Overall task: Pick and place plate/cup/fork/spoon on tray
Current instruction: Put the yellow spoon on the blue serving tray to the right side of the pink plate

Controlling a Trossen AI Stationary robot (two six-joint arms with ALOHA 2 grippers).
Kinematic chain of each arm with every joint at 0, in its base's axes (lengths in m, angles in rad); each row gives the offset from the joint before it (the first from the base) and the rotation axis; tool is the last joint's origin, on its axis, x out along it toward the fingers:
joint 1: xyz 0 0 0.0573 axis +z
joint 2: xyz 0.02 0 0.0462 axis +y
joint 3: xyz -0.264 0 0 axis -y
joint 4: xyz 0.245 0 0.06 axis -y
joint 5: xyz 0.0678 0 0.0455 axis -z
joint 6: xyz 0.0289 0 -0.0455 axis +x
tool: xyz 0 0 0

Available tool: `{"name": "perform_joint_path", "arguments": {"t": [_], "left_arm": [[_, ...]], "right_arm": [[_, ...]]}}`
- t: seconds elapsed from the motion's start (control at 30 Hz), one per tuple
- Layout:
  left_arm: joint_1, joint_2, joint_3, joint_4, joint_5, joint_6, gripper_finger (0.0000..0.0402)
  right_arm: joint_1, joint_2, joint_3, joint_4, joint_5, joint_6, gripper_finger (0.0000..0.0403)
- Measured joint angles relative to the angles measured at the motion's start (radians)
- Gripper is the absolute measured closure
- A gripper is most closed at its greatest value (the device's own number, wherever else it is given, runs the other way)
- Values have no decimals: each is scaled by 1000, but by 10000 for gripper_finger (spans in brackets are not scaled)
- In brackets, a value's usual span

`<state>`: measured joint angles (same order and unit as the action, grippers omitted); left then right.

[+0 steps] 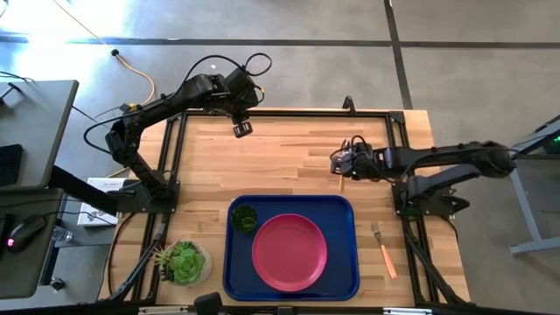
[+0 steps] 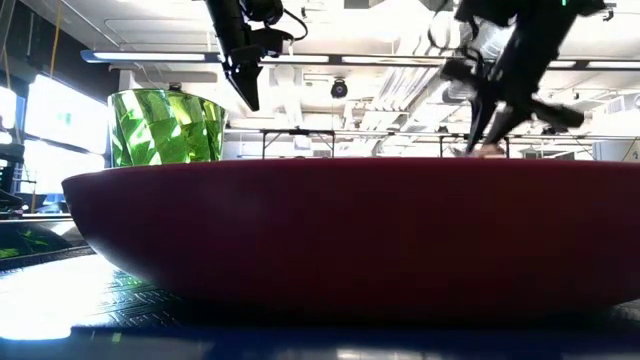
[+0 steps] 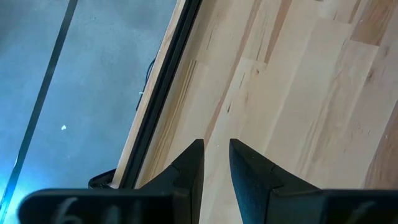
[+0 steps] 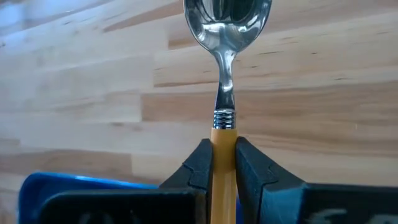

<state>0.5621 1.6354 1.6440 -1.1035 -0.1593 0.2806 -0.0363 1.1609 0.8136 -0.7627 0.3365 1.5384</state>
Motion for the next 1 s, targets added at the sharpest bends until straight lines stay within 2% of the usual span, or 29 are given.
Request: {"name": "perform_joint_path", "arguments": {"t": [0.2,0.47,1.0], "left_arm": [[0,0,0,0,0,0,337],[0,0,0,0,0,0,337],[0,0,0,1,0,-10,337]], "right_arm": [[101,41,143,-159,43,65,379],[252,163,267,-277,51,222,379],[508,359,305,-251,-34,627,379]]}}
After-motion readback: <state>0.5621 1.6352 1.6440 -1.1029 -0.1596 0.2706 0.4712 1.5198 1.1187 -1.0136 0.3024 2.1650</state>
